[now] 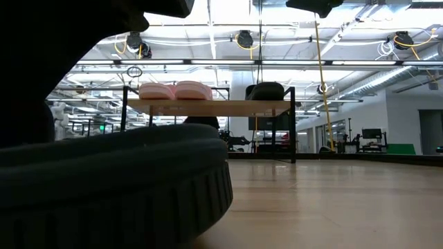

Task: Pick and place slides into the shelf
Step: Put the black slide on the shelf

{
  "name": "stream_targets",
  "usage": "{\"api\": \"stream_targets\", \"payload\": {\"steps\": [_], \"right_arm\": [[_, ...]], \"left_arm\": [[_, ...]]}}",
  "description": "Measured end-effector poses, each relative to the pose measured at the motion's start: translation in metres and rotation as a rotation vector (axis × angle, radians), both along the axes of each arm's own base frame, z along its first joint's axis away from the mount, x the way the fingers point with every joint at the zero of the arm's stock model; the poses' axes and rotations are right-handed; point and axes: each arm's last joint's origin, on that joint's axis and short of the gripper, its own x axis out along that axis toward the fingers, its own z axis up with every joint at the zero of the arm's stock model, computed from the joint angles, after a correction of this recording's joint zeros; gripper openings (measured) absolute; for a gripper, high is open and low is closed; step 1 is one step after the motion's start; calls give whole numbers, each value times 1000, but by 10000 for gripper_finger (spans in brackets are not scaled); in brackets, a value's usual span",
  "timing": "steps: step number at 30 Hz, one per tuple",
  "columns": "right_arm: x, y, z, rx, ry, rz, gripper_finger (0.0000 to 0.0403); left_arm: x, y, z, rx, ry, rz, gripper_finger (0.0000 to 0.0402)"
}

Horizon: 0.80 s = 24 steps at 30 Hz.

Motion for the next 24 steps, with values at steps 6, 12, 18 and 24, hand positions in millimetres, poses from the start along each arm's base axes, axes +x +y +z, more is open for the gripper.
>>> {"api": "stream_targets", "payload": {"steps": [6, 12, 18, 24], "right_arm": [[0, 0, 1, -10, -5, 1, 155], [0, 0, 1, -7, -8, 0, 155], [0, 0, 1, 18, -13, -2, 155], [0, 0, 1, 17, -12, -2, 155]], "left_arm": [[0, 0, 0, 0, 0, 0, 351], [0, 0, 0, 6, -6, -1, 351], [1, 1, 0, 42, -37, -16, 351], [1, 1, 0, 42, -38, -24, 351]]}}
